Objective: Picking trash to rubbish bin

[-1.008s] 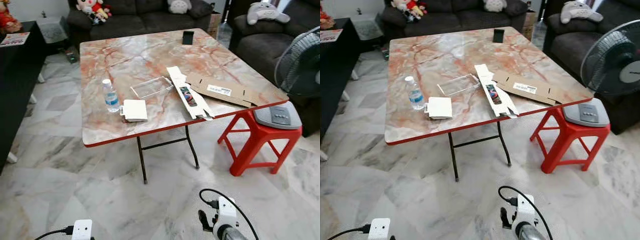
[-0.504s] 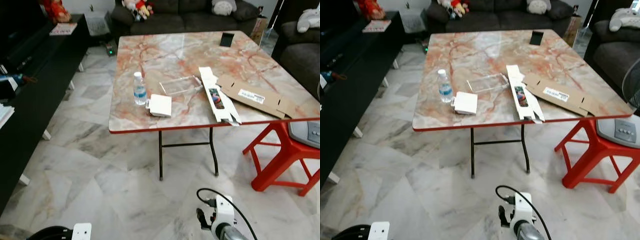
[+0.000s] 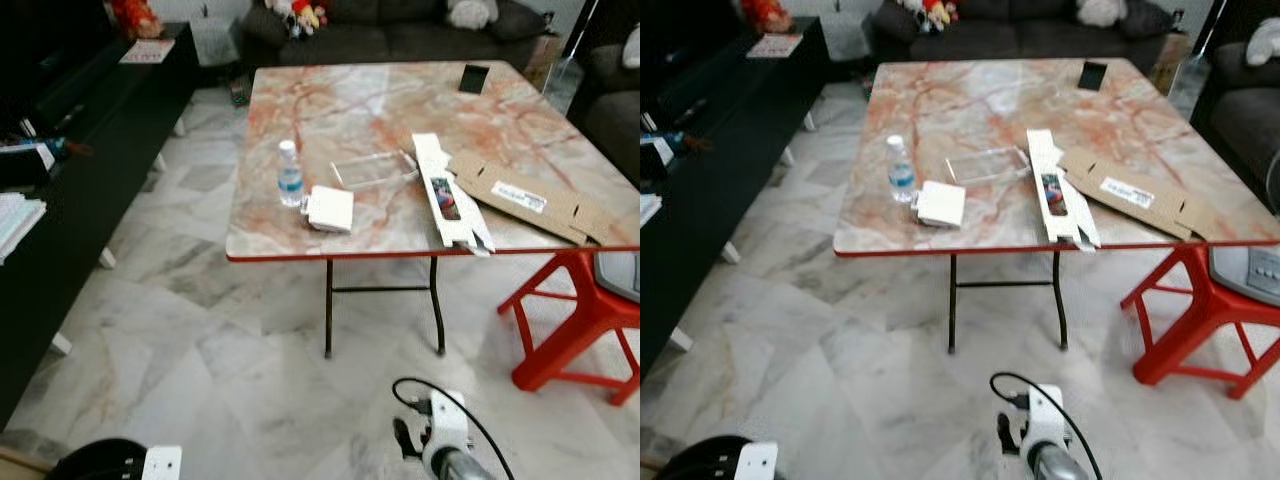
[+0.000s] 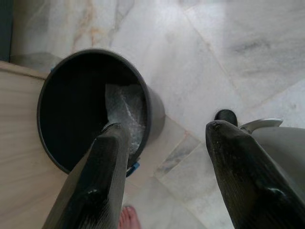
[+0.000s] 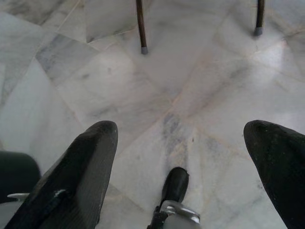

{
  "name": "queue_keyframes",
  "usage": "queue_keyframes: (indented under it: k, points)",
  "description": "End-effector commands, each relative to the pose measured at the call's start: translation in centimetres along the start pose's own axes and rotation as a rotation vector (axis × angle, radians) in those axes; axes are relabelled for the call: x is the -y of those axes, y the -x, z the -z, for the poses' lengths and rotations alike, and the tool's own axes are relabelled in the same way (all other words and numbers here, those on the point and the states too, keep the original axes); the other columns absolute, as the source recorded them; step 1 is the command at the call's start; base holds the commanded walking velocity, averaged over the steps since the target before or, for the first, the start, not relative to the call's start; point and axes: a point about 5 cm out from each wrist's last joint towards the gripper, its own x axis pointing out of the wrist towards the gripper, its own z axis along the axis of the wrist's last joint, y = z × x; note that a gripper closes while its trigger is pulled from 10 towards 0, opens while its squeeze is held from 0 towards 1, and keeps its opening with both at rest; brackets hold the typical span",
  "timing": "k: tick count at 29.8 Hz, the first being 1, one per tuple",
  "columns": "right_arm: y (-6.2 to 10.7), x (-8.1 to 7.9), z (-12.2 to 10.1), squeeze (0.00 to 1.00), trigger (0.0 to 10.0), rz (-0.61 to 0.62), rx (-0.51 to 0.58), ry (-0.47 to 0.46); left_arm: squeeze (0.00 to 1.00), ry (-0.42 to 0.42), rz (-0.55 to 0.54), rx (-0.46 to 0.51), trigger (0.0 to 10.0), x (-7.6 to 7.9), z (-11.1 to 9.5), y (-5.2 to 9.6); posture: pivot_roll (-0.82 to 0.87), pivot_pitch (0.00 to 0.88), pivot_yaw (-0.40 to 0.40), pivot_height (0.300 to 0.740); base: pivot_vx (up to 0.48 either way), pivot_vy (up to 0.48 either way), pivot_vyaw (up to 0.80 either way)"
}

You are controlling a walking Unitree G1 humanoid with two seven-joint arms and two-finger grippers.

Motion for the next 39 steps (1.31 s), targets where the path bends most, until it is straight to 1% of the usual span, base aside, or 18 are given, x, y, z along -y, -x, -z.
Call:
queue_keyframes:
  k: [1, 3, 9, 11, 14, 18, 20, 30, 39]
  points:
    - [0.10, 0.31, 0.26, 0.00, 10.0, 0.008, -0.007, 0.005, 0.00, -0.024, -0.006, 0.003, 10.0, -0.17, 0.01, -0.01, 0.06, 0.026, -0.018, 0.740, 0.000, 0.000, 0.00]
    - [0.10, 0.32, 0.22, 0.00, 10.0, 0.007, -0.007, 0.010, 0.00, -0.026, -0.007, 0.003, 10.0, -0.18, 0.02, -0.01, 0.06, 0.025, -0.020, 0.740, 0.000, 0.000, 0.00]
    - [0.04, 0.28, 0.01, 0.00, 10.0, 0.003, -0.004, 0.022, 0.00, -0.026, -0.010, 0.002, 10.0, -0.14, 0.02, -0.01, 0.06, 0.028, -0.025, 0.740, 0.000, 0.000, 0.61]
    - [0.03, 0.24, -0.06, 0.00, 10.0, -0.001, 0.000, 0.012, 0.00, -0.026, -0.011, 0.001, 10.0, -0.12, -0.01, -0.02, 0.06, 0.035, -0.027, 0.740, 0.000, 0.000, 0.00]
    - [0.01, 0.24, -0.13, 0.00, 10.0, -0.002, 0.000, 0.026, 0.00, -0.027, -0.012, 0.000, 10.0, -0.08, -0.06, -0.04, 0.06, 0.038, -0.028, 0.740, 0.000, 0.000, 0.00]
    - [0.01, 0.25, -0.17, 0.00, 10.0, 0.004, 0.004, 0.039, 0.00, -0.027, -0.012, -0.002, 10.0, -0.07, -0.06, -0.05, 0.06, 0.038, -0.028, 0.740, 0.000, -0.183, 0.74]
    - [0.03, 0.29, -0.12, 0.00, 10.0, 0.009, 0.006, 0.019, 0.00, -0.027, -0.013, -0.004, 10.0, -0.09, 0.00, -0.03, 0.06, 0.042, -0.028, 0.740, 0.000, -0.242, 0.71]
    - [0.05, 0.38, -0.09, 0.00, 10.0, 0.006, 0.003, 0.014, 0.00, -0.027, -0.021, -0.006, 10.0, -0.23, 0.10, -0.01, 0.06, 0.047, -0.029, 0.740, 0.000, -0.267, 0.00]
    - [-0.01, 0.13, -0.17, 0.00, 10.0, -0.001, 0.005, 0.018, 0.00, -0.027, -0.025, 0.000, 10.0, -0.33, 0.03, -0.03, 0.06, 0.047, -0.030, 0.740, 0.000, -0.275, 0.00]
